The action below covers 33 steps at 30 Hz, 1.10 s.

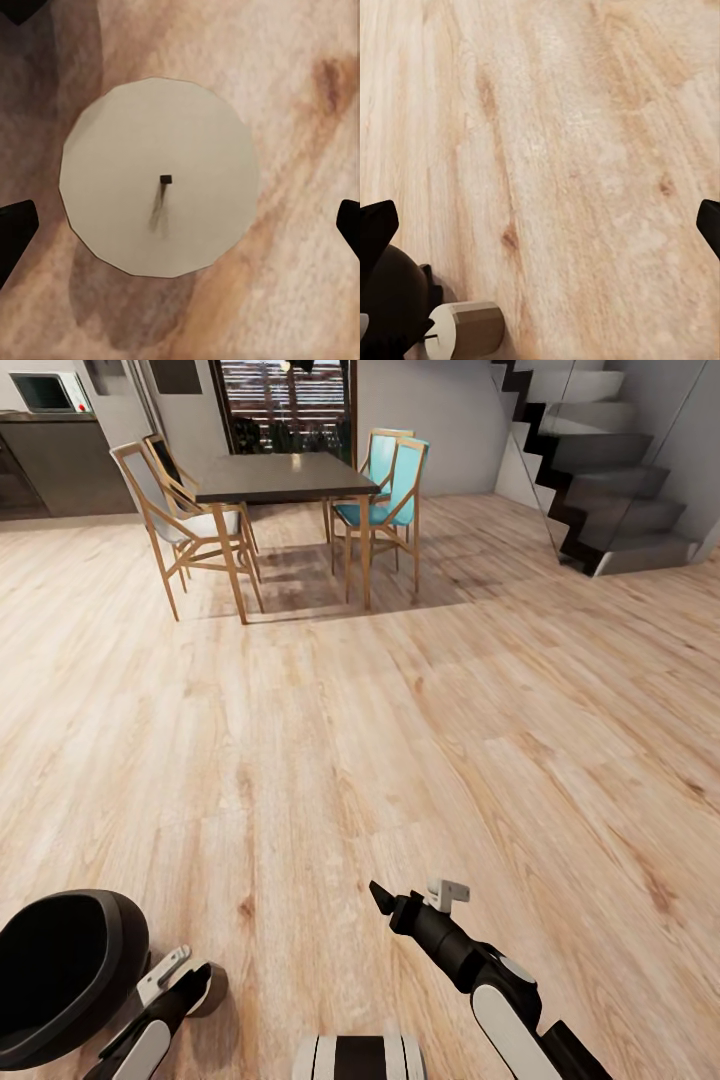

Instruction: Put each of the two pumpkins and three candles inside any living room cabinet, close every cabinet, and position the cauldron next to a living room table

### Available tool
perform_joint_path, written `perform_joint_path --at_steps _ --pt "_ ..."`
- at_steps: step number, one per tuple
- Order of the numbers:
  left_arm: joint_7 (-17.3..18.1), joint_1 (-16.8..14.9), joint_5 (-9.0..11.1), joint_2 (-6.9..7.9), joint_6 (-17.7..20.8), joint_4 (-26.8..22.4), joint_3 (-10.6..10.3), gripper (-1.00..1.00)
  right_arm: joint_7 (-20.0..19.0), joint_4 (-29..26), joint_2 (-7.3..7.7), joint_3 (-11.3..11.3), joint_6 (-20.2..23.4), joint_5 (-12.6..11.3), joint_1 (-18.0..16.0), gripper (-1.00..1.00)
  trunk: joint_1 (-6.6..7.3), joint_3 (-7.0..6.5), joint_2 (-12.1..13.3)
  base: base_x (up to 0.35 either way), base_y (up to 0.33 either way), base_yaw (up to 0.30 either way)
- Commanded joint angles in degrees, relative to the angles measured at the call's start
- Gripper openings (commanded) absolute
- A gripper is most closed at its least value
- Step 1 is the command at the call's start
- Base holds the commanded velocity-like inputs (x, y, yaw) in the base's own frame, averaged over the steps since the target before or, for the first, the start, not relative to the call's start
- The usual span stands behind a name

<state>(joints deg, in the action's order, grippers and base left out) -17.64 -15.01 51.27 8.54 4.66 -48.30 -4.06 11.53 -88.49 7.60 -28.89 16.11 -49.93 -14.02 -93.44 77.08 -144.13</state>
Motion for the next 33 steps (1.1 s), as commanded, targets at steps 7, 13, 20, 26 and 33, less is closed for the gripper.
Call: perform_joint_path --at_steps 7,13,20,26,33 --pt "-0.4 0.0 0.3 0.08 0.1 -0.1 -0.2 1.00 0.5 -0.1 0.05 -0.1 0.1 -0.5 0.0 1.00 0.01 0.04 0.0 0.000 0.000 0.000" --pt "-0.4 0.0 0.3 0.14 0.1 -0.1 -0.2 1.00 0.5 0.0 0.05 -0.1 0.1 -0.5 0.0 1.00 -0.04 0.49 0.0 0.000 0.000 0.000" --pt "-0.4 0.0 0.3 0.16 0.1 -0.1 0.0 1.00 0.5 0.0 0.05 -0.1 0.1 -0.5 0.0 1.00 -0.09 0.93 -0.1 0.000 0.000 0.000" --pt "-0.5 0.0 0.4 0.22 0.1 0.0 0.2 1.00 0.5 0.0 0.05 -0.1 0.1 -0.5 0.0 1.00 -0.09 0.93 -0.1 0.036 0.000 0.000" --pt "-0.5 0.0 0.7 0.25 0.1 0.0 0.3 1.00 0.5 -0.1 0.05 -0.1 0.1 -0.5 0.0 1.00 -0.09 0.93 -0.1 0.157 0.000 0.000"
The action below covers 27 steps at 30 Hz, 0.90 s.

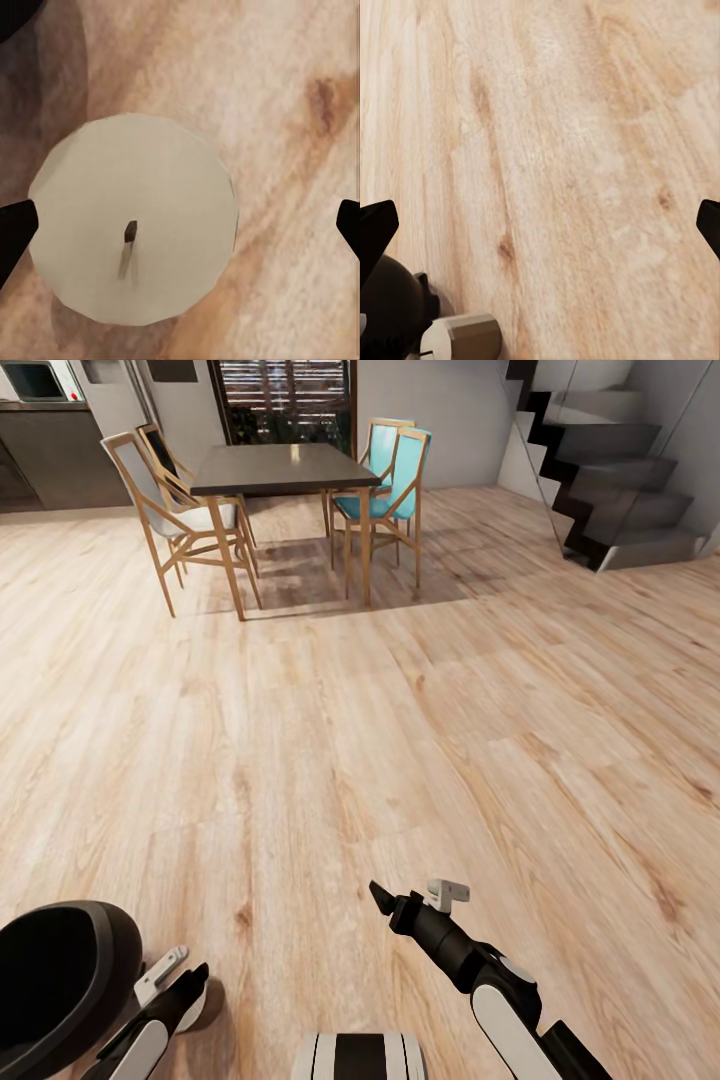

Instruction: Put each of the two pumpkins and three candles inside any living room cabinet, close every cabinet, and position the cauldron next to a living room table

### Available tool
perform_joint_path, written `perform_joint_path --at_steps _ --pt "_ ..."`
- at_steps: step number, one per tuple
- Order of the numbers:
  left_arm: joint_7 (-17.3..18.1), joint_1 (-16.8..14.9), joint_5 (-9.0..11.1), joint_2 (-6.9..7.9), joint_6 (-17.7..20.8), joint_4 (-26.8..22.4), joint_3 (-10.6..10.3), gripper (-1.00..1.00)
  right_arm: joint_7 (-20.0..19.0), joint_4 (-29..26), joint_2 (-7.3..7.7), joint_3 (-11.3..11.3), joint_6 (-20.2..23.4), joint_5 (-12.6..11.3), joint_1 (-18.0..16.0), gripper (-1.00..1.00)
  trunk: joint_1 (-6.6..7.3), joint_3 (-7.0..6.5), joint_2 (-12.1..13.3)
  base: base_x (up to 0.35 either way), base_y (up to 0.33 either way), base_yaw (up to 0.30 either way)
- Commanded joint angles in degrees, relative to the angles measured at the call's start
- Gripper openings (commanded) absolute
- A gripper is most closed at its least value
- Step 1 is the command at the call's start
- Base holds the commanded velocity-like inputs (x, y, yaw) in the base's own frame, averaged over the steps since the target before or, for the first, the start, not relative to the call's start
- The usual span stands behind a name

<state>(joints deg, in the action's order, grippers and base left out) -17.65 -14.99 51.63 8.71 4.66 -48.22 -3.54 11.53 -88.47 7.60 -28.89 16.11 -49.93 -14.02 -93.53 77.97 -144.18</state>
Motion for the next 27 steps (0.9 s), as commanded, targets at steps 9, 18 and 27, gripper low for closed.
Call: perform_joint_path --at_steps 9,18,27 --pt "-0.5 0.0 0.4 0.08 0.1 -0.1 -0.2 1.00 0.5 -0.1 0.05 -0.1 0.1 -0.5 0.0 1.00 0.00 0.04 0.0 0.018 0.000 0.000" --pt "-0.5 0.0 0.4 0.11 0.1 -0.1 -0.2 1.00 0.5 -0.1 0.05 -0.2 0.1 -0.5 0.0 1.00 0.00 0.04 0.0 0.001 0.000 0.000" --pt "-0.5 0.0 0.5 0.16 0.0 -0.1 0.0 1.00 0.5 -0.1 0.05 -0.2 0.1 -0.5 0.0 1.00 0.00 0.04 0.0 0.000 0.000 0.000"
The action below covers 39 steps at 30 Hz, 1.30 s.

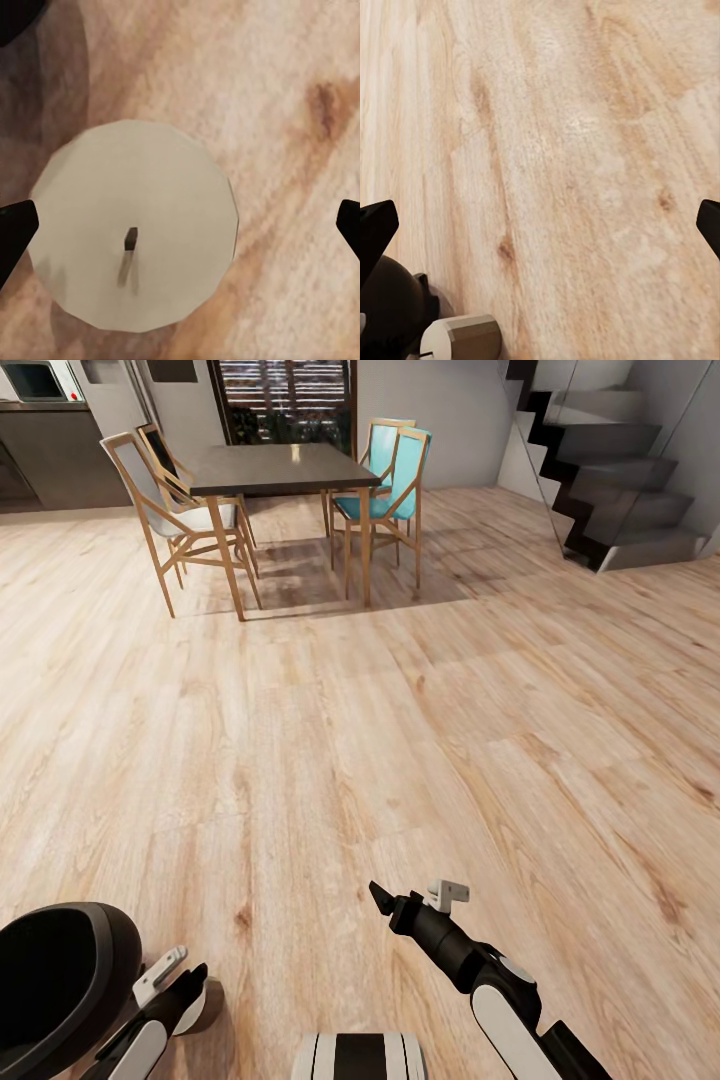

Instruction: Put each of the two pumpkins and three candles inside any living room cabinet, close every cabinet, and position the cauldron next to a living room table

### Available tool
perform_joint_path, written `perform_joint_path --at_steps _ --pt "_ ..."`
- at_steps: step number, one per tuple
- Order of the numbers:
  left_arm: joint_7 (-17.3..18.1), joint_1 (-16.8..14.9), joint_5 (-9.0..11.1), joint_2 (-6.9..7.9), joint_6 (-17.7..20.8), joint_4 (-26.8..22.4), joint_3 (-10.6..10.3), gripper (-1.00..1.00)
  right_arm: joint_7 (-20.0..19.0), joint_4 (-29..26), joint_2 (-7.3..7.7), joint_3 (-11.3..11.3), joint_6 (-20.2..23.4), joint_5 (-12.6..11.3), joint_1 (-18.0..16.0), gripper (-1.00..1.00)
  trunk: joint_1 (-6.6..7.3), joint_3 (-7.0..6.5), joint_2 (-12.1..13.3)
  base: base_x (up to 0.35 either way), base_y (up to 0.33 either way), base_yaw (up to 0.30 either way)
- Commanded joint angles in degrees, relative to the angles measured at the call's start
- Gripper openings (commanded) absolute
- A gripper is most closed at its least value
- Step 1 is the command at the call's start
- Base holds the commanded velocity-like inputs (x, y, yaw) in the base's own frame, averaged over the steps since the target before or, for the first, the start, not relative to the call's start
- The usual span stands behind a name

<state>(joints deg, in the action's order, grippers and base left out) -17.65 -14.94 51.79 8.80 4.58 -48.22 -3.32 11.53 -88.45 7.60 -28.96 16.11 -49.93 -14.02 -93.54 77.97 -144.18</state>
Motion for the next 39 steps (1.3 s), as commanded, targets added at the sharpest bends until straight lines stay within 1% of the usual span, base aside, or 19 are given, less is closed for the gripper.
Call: perform_joint_path --at_steps 1,6,9,12,15,19,23,33,38,39 --pt "-0.5 0.0 0.3 0.07 0.1 -0.1 -0.2 1.00 0.5 -0.1 0.05 -0.1 0.1 -0.5 0.0 1.00 0.01 0.04 0.0 0.000 0.000 0.000" --pt "-0.9 0.0 0.3 0.08 0.0 0.0 0.4 1.00 0.5 -0.1 0.05 -0.1 0.1 -0.5 0.0 1.00 0.01 0.04 0.0 0.000 0.000 0.000" --pt "-0.9 0.0 0.3 0.04 0.0 0.2 1.5 1.00 0.5 -0.1 0.05 -0.1 0.1 -0.5 0.0 1.00 -0.07 0.71 -0.1 0.000 0.000 0.000" --pt "-0.9 0.0 0.3 0.05 0.1 0.3 2.2 1.00 0.5 -0.1 0.05 -0.1 0.1 -0.5 0.0 1.00 -0.14 1.37 -0.1 0.000 0.000 0.000" --pt "-0.9 0.0 0.3 0.04 0.1 0.3 2.6 1.00 0.5 -0.1 0.05 -0.1 0.1 -0.5 0.0 1.00 -0.14 1.37 -0.1 0.000 0.000 0.000" --pt "-0.9 0.0 0.3 0.07 0.1 0.3 2.7 1.00 0.5 -0.1 0.05 -0.1 0.1 -0.5 0.0 1.00 -0.14 1.37 -0.1 0.000 0.000 0.000" --pt "-0.9 0.0 0.3 0.07 0.1 0.3 2.8 1.00 0.5 -0.1 0.05 -0.1 0.1 -0.5 0.0 1.00 -0.25 2.26 -0.2 0.000 0.000 0.000" --pt "-0.5 0.0 0.3 -0.01 0.1 0.3 2.7 1.00 0.5 -0.1 0.05 -0.1 0.1 -0.5 0.0 1.00 -0.25 2.26 -0.2 0.000 0.000 0.000" --pt "-0.4 0.0 0.1 -0.01 0.1 0.3 2.7 1.00 0.5 -0.1 0.05 -0.1 0.1 -0.5 0.0 1.00 -0.38 3.37 -0.2 0.000 0.000 0.000" --pt "-0.4 0.0 0.1 -0.01 0.1 0.3 2.7 1.00 0.5 -0.1 0.05 -0.1 0.1 -0.5 0.0 1.00 -0.38 3.37 -0.2 0.000 0.000 0.000"
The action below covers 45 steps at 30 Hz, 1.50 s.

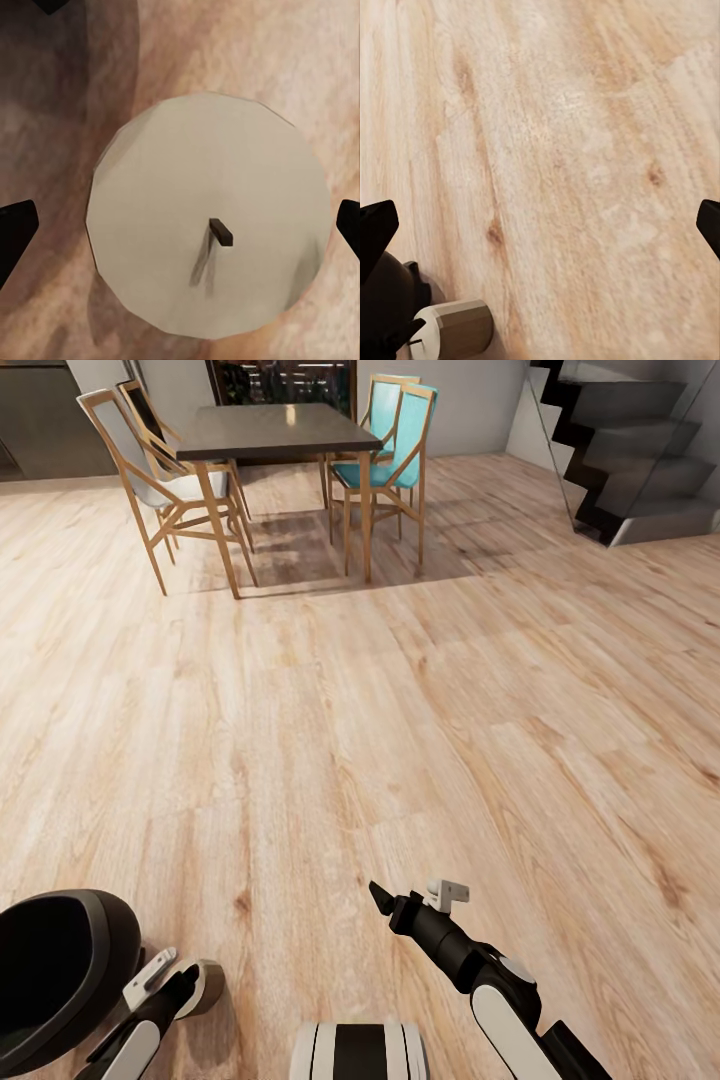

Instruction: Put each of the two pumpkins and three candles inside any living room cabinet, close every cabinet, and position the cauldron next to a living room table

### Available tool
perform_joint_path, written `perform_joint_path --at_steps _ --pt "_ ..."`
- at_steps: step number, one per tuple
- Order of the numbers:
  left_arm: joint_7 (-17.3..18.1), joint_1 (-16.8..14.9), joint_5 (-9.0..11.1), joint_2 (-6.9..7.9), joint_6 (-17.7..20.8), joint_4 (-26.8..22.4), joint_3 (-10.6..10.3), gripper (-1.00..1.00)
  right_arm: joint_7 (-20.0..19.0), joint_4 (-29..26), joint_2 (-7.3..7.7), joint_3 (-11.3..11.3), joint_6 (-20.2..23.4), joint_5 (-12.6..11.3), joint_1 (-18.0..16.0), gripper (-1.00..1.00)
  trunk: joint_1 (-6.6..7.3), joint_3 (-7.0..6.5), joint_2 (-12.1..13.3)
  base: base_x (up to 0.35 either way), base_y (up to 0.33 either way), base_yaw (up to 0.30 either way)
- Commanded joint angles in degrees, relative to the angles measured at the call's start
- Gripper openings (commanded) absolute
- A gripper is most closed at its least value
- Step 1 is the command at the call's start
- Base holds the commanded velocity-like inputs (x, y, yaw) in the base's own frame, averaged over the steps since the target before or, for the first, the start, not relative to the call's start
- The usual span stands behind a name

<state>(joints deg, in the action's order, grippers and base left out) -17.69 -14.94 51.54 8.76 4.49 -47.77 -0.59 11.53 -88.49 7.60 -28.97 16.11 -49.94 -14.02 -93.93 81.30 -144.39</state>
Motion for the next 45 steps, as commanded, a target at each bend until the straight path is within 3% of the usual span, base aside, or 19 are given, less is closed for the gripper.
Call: perform_joint_path --at_steps 1,22,27,45 --pt "-0.3 0.0 0.3 0.03 0.2 -0.1 -0.1 1.00 0.5 -0.1 0.05 -0.1 0.1 -0.5 0.0 1.00 0.01 0.04 0.0 0.000 0.000 0.000" --pt "0.0 0.0 0.2 0.03 0.3 -0.3 -0.3 1.00 0.5 -0.1 0.05 -0.1 0.1 -0.5 0.0 1.00 0.01 0.04 0.0 0.000 0.000 0.000" --pt "0.0 0.0 0.2 0.03 0.3 -0.3 -0.4 1.00 0.5 -0.1 0.05 -0.1 0.1 -0.5 0.0 1.00 -0.12 1.15 -0.1 0.000 0.000 0.000" --pt "0.1 0.0 0.2 0.03 0.3 -0.5 -0.5 1.00 0.5 -0.1 0.05 -0.1 0.1 -0.5 0.0 1.00 -0.12 1.15 -0.1 0.000 0.000 0.000"
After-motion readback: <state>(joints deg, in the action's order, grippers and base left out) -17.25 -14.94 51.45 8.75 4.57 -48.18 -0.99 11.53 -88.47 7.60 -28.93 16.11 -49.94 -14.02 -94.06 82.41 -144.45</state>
